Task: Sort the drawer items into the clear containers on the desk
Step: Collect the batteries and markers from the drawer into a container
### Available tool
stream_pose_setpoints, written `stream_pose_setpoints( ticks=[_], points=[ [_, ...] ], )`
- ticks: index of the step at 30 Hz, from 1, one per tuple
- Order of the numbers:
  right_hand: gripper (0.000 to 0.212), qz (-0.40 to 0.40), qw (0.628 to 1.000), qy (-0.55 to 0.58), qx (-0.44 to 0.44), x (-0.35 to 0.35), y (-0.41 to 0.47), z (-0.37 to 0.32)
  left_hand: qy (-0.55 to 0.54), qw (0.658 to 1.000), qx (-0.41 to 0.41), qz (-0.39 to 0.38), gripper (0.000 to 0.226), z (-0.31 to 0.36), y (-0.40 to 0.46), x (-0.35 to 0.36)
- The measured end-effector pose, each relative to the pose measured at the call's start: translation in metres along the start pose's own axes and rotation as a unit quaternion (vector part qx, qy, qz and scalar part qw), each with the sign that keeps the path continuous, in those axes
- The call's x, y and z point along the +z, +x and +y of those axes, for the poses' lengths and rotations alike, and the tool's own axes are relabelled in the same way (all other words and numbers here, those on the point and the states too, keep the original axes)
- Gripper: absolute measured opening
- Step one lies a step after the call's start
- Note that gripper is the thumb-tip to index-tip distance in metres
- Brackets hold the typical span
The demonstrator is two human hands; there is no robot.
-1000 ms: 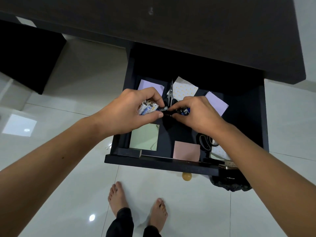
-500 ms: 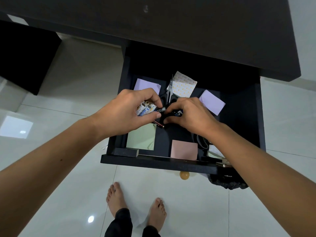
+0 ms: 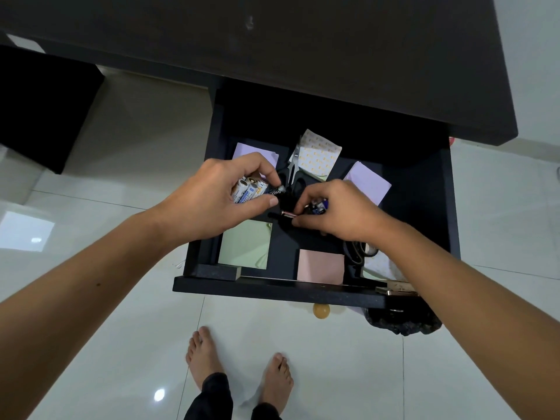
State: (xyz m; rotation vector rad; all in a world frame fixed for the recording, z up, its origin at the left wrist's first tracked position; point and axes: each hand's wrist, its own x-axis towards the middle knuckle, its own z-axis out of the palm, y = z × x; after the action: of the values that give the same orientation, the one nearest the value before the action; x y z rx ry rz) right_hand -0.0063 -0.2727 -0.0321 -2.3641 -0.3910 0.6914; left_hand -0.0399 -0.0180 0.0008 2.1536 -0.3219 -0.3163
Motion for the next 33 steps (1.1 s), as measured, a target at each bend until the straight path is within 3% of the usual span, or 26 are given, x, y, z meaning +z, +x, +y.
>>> stream_pose_setpoints(
  ticks=[8,12,14,22,29,33],
  points=[
    [0.007,-0.001,0.974,0.205,0.092,-0.045,-0.037,0.006,-0.01,0.999,-0.023,-0.045,0.025,0.009,0.005,-0.001],
    [0.035,-0.022,0.947,0.299,0.117,-0.053,-0.046,0.006,-0.041,0.997,-0.051,-0.045,0.016,0.014,0.008,0.0],
    [0.038,-0.035,0.939,0.324,0.112,-0.055,-0.05,0.004,-0.064,0.995,-0.06,-0.042,0.01,0.015,0.008,-0.001],
    [0.021,-0.065,0.915,0.382,0.114,-0.074,-0.05,-0.038,-0.156,0.983,-0.085,-0.044,0.021,0.029,0.006,-0.032],
    [0.015,-0.061,0.862,0.496,0.08,-0.099,-0.029,-0.083,-0.249,0.962,-0.109,-0.001,0.005,0.044,0.017,-0.083],
    [0.015,-0.061,0.861,0.5,0.076,-0.1,-0.011,-0.113,-0.3,0.946,-0.118,0.023,0.005,0.049,0.018,-0.116]
  ],
)
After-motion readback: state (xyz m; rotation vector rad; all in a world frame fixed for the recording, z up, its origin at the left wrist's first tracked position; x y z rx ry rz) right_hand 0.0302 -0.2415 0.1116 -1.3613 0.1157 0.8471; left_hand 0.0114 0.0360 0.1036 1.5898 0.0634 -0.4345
